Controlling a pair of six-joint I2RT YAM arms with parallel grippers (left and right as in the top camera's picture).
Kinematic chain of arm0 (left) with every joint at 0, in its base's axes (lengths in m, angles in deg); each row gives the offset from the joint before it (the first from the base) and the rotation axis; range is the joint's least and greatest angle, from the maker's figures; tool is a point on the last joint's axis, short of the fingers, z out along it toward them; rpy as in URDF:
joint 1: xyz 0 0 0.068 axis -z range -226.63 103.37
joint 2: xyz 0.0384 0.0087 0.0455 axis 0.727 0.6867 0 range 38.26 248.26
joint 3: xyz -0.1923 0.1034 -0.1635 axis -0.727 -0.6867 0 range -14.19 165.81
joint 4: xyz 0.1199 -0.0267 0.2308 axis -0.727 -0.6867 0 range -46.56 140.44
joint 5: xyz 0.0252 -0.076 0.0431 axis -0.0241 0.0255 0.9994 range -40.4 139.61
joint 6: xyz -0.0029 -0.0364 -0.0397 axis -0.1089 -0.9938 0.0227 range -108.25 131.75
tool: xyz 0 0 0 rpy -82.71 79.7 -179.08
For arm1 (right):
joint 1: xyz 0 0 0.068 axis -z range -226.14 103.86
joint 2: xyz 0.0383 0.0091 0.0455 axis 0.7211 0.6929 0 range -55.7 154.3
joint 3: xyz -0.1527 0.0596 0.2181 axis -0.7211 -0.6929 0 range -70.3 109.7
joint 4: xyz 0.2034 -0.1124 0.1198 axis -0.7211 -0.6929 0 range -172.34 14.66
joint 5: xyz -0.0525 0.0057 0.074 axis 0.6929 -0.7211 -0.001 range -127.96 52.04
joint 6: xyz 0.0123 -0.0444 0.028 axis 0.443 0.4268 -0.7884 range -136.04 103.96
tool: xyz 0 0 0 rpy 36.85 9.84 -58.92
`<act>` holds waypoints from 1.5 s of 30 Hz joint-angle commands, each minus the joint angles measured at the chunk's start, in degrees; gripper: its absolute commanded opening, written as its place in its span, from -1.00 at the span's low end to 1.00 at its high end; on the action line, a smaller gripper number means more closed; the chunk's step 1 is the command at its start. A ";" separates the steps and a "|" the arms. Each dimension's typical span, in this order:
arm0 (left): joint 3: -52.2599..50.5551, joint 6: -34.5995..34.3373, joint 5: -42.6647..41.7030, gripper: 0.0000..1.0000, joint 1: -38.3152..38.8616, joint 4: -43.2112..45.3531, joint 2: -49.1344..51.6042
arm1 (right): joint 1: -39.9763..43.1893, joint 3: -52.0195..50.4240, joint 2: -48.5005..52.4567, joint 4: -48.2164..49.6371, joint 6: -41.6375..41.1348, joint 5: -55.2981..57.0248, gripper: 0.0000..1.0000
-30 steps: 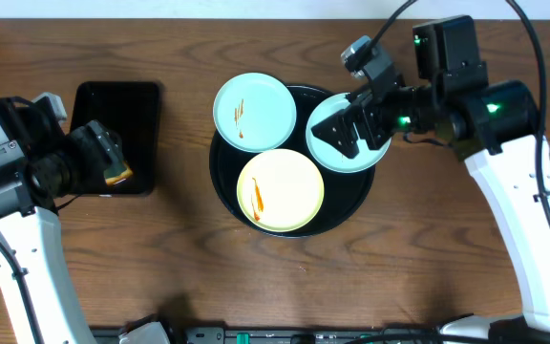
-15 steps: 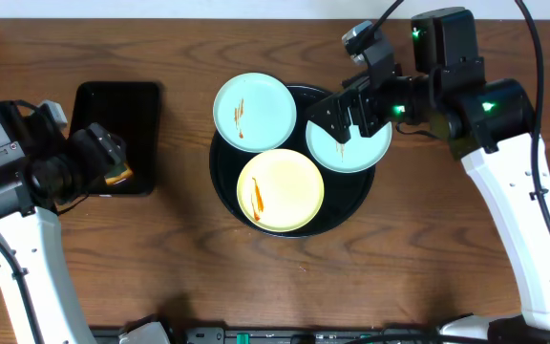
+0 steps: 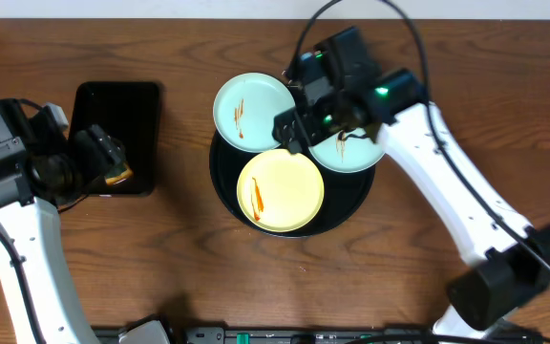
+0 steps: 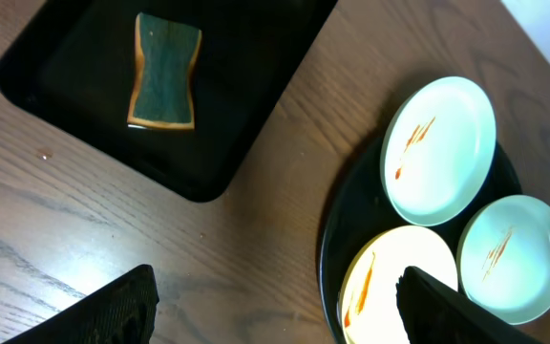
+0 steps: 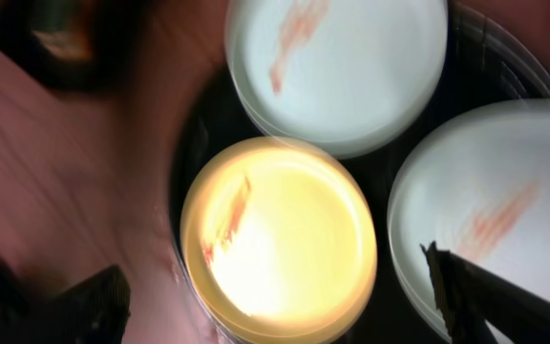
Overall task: Clean dirty plates on tray and stack at the side
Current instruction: 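Reach the right gripper to the upper-left pale green plate rim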
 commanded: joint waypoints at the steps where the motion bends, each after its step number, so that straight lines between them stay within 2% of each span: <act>1: 1.09 -0.52 0.70 0.61 -0.22 -0.09 2.27 | -1.86 9.31 4.22 -6.78 1.51 7.89 0.99; 4: 1.09 -0.52 0.70 0.61 -0.22 -1.36 5.01 | -2.16 19.23 10.67 -16.48 1.77 11.45 0.96; 6: 1.09 -0.52 0.70 0.61 -0.22 -1.77 6.84 | -2.10 23.98 14.19 -18.86 0.85 11.82 0.94; 14: 1.38 0.59 0.98 0.61 -0.26 0.15 7.54 | -2.58 25.97 16.31 -9.31 -1.90 10.73 0.99; 16: 1.38 0.57 3.54 0.62 -0.33 2.54 7.52 | -2.54 25.24 16.59 -5.68 -1.90 10.84 0.98; 19: 1.36 0.24 12.81 0.61 -0.33 5.73 7.65 | -2.40 22.99 16.59 -0.70 -1.88 12.04 0.98; 22: 1.33 -5.03 22.71 0.60 -0.33 6.34 8.31 | -2.36 20.04 16.61 3.85 -1.92 14.93 0.99; 24: 1.33 -7.50 25.35 0.59 -0.33 6.45 9.25 | -2.10 17.97 16.61 6.93 -2.67 16.94 0.98; 28: 1.18 -7.63 25.53 0.58 -0.33 8.13 12.83 | -1.20 13.16 16.76 13.18 -6.51 18.53 0.99; 32: 1.18 -7.63 23.93 0.56 -0.33 8.74 16.81 | -0.11 9.49 17.25 18.58 -6.82 18.56 0.98; 43: 1.18 -7.58 23.76 0.48 -0.28 12.83 21.05 | 2.69 4.61 18.43 26.51 -6.82 16.09 0.99; 45: 1.18 -7.56 22.10 0.41 -0.28 13.90 21.05 | 2.69 4.28 19.32 27.19 -6.84 16.11 0.99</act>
